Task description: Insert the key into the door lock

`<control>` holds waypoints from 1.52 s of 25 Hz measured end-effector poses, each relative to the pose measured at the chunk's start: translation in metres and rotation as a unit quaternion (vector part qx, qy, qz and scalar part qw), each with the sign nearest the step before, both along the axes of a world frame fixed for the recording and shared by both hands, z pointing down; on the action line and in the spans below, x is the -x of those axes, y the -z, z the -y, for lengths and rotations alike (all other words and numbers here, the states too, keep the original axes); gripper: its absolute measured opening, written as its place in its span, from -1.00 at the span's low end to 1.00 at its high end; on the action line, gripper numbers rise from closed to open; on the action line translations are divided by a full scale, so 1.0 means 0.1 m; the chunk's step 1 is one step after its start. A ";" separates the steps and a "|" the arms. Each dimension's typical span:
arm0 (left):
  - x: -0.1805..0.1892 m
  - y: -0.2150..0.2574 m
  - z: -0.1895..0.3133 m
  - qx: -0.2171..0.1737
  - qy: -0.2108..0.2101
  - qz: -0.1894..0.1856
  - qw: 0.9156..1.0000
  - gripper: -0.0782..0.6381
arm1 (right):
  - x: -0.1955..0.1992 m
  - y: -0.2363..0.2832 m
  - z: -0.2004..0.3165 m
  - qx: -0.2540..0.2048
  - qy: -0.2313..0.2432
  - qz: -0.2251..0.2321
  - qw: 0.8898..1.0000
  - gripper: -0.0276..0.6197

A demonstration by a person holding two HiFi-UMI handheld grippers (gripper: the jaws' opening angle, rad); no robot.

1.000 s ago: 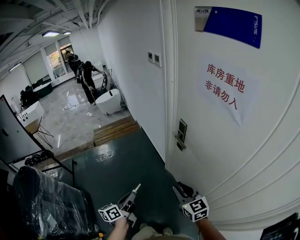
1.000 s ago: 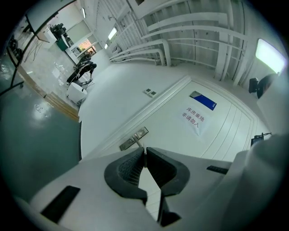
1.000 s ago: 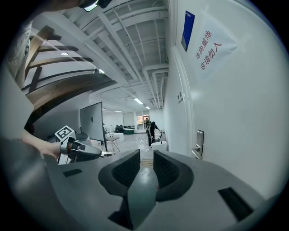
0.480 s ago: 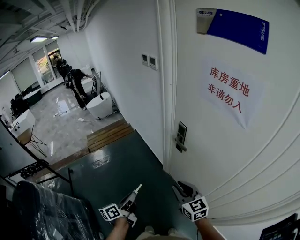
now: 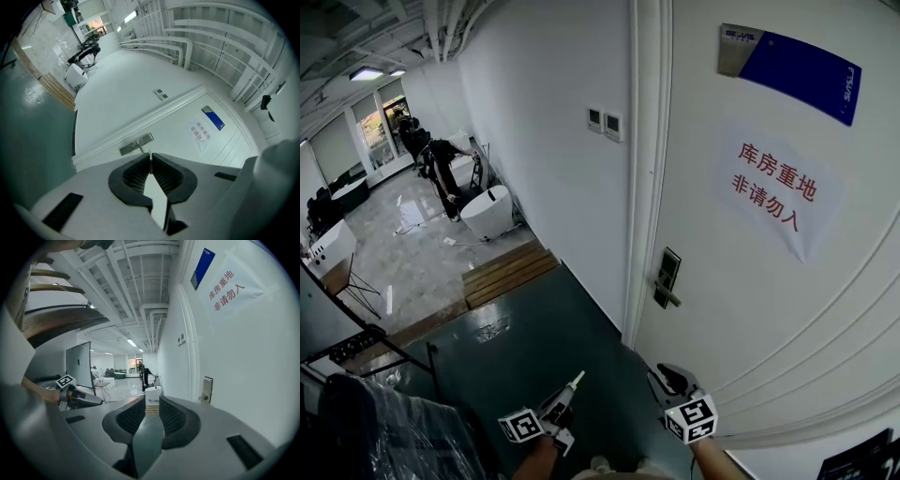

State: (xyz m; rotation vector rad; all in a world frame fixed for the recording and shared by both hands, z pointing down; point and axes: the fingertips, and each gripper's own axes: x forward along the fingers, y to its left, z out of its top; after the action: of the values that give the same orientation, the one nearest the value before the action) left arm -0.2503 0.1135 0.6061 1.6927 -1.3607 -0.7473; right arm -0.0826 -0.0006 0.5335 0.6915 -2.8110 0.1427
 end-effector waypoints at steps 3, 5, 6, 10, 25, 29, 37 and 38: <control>0.15 -0.02 0.00 -0.002 -0.005 0.000 1.000 -0.69 | 0.11 0.00 0.00 -0.004 -0.009 -0.002 1.000 -0.63; 0.23 -0.05 -0.01 -0.001 -0.009 -0.002 1.000 -0.69 | 0.15 -0.03 -0.02 -0.004 -0.014 -0.003 1.000 -0.63; 0.26 -0.06 -0.02 -0.002 -0.010 -0.002 1.000 -0.69 | 0.18 -0.04 -0.03 -0.004 -0.017 -0.003 1.000 -0.63; 0.44 -0.07 -0.01 -0.005 -0.012 0.001 1.000 -0.69 | 0.28 -0.06 -0.06 -0.009 -0.025 -0.004 1.000 -0.63; 0.51 -0.18 0.04 -0.003 0.000 -0.021 1.000 -0.69 | 0.36 -0.17 0.11 -0.006 -0.020 -0.018 1.000 -0.63; 0.53 -0.16 0.14 0.006 0.013 -0.021 1.000 -0.69 | 0.39 -0.17 0.28 -0.003 -0.011 -0.017 1.000 -0.63; 0.36 -0.02 0.58 0.002 0.007 -0.031 0.999 -0.69 | 0.26 -0.05 0.65 -0.004 -0.008 -0.010 1.000 -0.63; 0.31 -0.02 0.63 0.002 0.005 -0.031 0.999 -0.69 | 0.21 -0.05 0.69 -0.003 -0.010 -0.011 1.000 -0.63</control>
State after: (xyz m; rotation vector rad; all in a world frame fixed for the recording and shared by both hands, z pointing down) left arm -0.2818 0.0504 0.6082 1.6470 -1.3268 -0.7952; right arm -0.1040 -0.0696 0.5384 0.7185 -2.7860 0.1304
